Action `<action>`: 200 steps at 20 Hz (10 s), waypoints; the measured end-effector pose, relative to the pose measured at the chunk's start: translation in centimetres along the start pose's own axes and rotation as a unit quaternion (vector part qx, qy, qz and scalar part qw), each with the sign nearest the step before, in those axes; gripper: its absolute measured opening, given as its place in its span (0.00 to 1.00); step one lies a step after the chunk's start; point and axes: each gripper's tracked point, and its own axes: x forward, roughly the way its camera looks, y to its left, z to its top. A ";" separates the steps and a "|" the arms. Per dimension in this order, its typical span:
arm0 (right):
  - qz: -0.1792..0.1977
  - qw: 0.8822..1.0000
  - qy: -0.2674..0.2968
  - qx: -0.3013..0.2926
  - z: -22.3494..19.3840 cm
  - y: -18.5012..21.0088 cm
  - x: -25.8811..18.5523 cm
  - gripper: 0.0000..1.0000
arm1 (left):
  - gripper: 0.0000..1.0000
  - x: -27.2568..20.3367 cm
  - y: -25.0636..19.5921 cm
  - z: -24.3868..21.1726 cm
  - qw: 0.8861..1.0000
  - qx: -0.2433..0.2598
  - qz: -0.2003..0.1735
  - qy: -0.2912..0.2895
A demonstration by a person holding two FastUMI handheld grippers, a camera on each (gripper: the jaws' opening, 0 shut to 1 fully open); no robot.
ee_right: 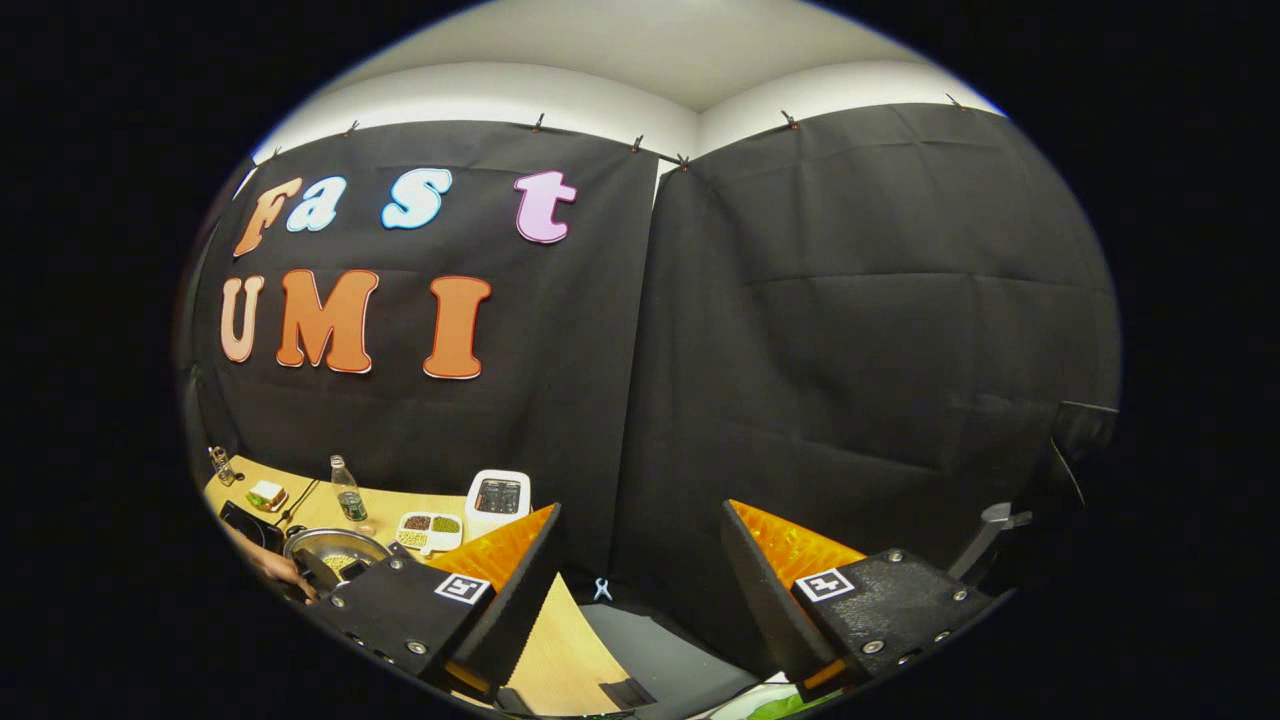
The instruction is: First push the handle of the pot to place it horizontally, then grasp the pot with both hands and set it on the induction cooktop.
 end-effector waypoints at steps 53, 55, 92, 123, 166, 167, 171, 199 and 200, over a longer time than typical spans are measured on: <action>0.174 0.954 0.242 0.040 -16.9 32.5 7.2 0.96 | 0.99 -11.4 27.1 -11.9 0.950 -0.253 0.082 -0.164; 0.182 0.945 0.269 0.031 -19.6 34.3 7.6 0.96 | 0.99 -10.0 27.0 -11.7 0.954 -0.246 0.074 -0.152; 0.148 0.882 0.446 0.044 -36.2 39.7 10.6 0.63 | 0.74 -5.7 29.7 -10.3 0.950 -0.251 0.108 -0.149; 0.160 0.881 0.445 0.032 -36.1 40.1 11.5 0.60 | 0.68 -8.8 28.5 -12.6 0.938 -0.288 0.126 -0.147; 0.330 0.863 0.379 -0.051 -38.0 42.2 15.0 0.57 | 0.70 -28.6 43.3 -35.8 0.852 -0.420 0.248 -0.191; 0.329 0.861 0.385 -0.052 -38.1 42.1 14.9 0.57 | 0.67 -27.9 43.5 -34.8 0.854 -0.419 0.244 -0.187; 0.319 0.858 0.398 -0.056 -38.0 42.1 14.6 0.57 | 0.70 -27.4 43.8 -34.7 0.860 -0.422 0.227 -0.174; 0.370 0.868 0.328 -0.037 -32.2 38.8 15.3 0.81 | 0.93 -30.2 44.7 -32.9 0.840 -0.432 0.300 -0.136; 0.369 0.875 0.310 -0.034 -31.2 38.0 15.9 0.86 | 0.96 -31.8 44.5 -32.1 0.833 -0.427 0.319 -0.149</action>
